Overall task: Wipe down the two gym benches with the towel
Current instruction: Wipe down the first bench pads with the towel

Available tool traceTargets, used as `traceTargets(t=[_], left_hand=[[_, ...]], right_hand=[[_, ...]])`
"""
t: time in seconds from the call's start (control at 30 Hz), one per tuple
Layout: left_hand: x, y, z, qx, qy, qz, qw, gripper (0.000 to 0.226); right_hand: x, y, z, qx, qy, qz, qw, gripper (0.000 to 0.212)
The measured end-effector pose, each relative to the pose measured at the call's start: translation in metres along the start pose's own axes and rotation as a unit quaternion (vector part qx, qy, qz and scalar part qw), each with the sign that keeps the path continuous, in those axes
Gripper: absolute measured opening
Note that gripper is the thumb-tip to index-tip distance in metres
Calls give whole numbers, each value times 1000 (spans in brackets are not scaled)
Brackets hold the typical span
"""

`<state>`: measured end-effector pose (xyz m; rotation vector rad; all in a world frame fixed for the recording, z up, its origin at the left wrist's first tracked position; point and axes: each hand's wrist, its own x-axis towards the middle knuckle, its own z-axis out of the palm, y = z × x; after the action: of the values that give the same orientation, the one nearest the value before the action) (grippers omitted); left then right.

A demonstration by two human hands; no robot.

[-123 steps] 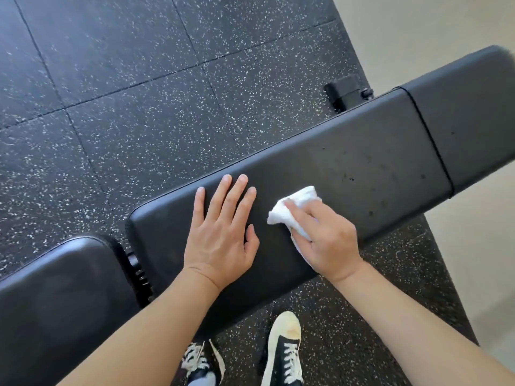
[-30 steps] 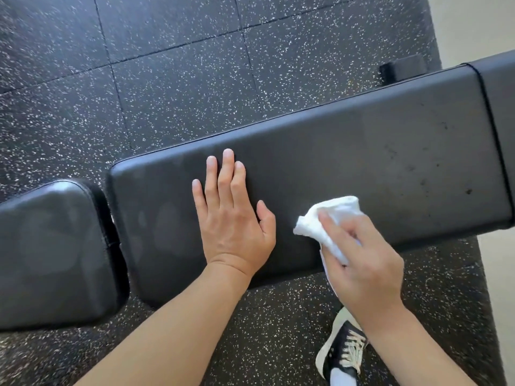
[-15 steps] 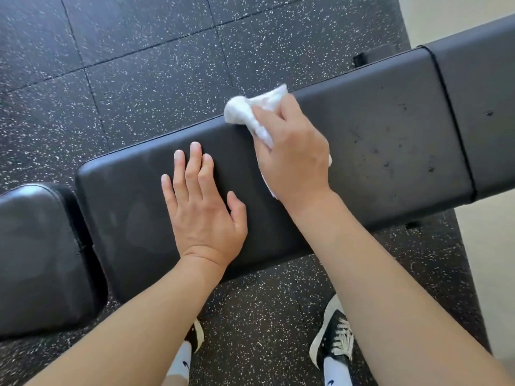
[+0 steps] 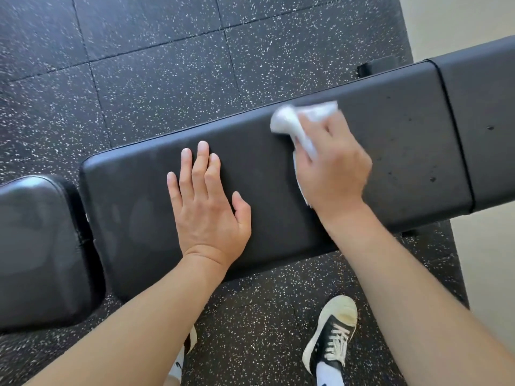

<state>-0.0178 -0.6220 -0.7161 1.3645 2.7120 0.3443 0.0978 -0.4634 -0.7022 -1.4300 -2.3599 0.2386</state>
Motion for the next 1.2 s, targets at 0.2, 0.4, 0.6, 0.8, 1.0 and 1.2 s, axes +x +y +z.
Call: traceTargets(t=[0.2,0.4,0.6,0.8,1.0,1.2], left_hand=[[-1,0,0,-2,4,-1,1000,68],[-2,-2,1,-11,3,-1,1000,68],[-1,-2,1,-8,-1,0,1000,68],[-1,0,0,-6,0,-1,1000,69],[0,0,0,-2,-3,2,1000,68],[-1,-1,-1,-9,-4,4,1000,70]], right_hand=[[72,-17,20,4,-40,11,999,18],[-74,21,-33,67,-64,-55,994,35],[-99,38,-36,83,-40,-114,989,33],[51,-10,4,26,-45,-58,997,19],[73,-28,15,13,-55,-14,998,18],[-109,-10,-38,123,-137,-116,976,36]])
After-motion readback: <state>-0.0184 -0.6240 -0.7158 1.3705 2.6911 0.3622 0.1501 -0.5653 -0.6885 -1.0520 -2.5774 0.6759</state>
